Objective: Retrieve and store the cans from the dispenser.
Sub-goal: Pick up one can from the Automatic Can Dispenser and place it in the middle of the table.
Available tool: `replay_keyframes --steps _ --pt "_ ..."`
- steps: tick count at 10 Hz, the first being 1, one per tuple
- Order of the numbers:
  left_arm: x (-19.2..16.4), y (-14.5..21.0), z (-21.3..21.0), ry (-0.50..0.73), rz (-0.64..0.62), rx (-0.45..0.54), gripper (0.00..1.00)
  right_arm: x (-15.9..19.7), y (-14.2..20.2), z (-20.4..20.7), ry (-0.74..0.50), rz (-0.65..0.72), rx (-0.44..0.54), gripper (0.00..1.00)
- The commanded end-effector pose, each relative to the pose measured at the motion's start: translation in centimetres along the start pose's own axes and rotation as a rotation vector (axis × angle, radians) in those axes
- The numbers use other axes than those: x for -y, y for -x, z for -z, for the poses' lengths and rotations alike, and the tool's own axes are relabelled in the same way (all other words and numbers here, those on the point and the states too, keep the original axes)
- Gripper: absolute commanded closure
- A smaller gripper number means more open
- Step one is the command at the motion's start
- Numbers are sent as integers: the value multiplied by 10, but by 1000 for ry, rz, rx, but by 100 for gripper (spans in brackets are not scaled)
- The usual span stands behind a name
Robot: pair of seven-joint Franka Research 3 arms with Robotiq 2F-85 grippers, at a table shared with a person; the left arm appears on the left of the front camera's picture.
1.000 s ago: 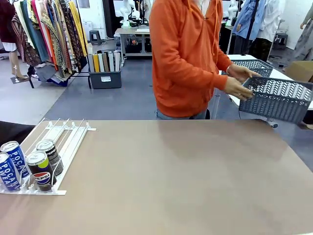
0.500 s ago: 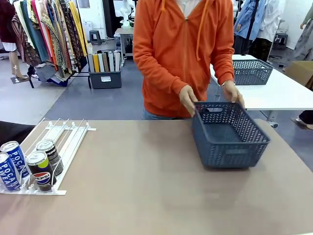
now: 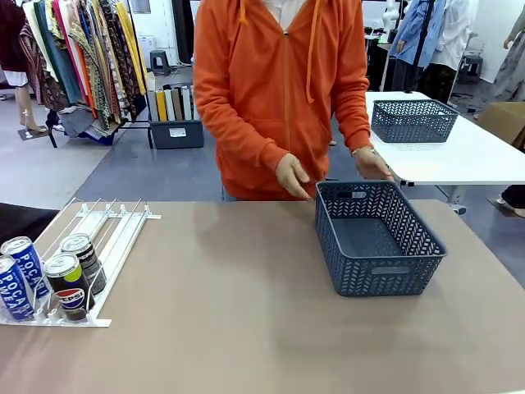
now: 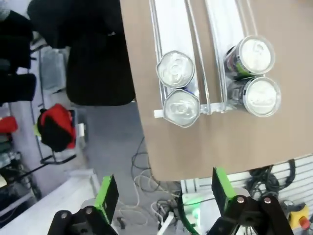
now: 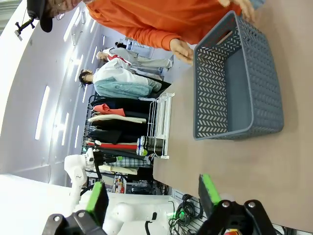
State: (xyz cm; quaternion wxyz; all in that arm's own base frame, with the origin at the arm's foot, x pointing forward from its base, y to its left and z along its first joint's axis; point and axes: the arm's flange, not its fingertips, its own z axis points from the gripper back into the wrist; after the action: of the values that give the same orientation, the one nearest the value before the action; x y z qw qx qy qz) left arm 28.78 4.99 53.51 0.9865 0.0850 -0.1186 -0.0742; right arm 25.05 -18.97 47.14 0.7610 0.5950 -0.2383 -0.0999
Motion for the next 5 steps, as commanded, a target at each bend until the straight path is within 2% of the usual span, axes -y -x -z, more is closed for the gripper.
replay_keyframes --steps 1,3,4,5 --pt "2 1 -8 62 -2 55 0 -4 -2 0 -23 -4 16 0" --pt "2 -1 -2 29 6 18 0 -4 -2 0 -23 -4 16 0" --pt "8 -9 17 115 59 -24 0 -4 -2 0 -23 -4 16 0" --pt "7 -16 36 166 28 -54 0 -4 -2 0 -23 -4 16 0"
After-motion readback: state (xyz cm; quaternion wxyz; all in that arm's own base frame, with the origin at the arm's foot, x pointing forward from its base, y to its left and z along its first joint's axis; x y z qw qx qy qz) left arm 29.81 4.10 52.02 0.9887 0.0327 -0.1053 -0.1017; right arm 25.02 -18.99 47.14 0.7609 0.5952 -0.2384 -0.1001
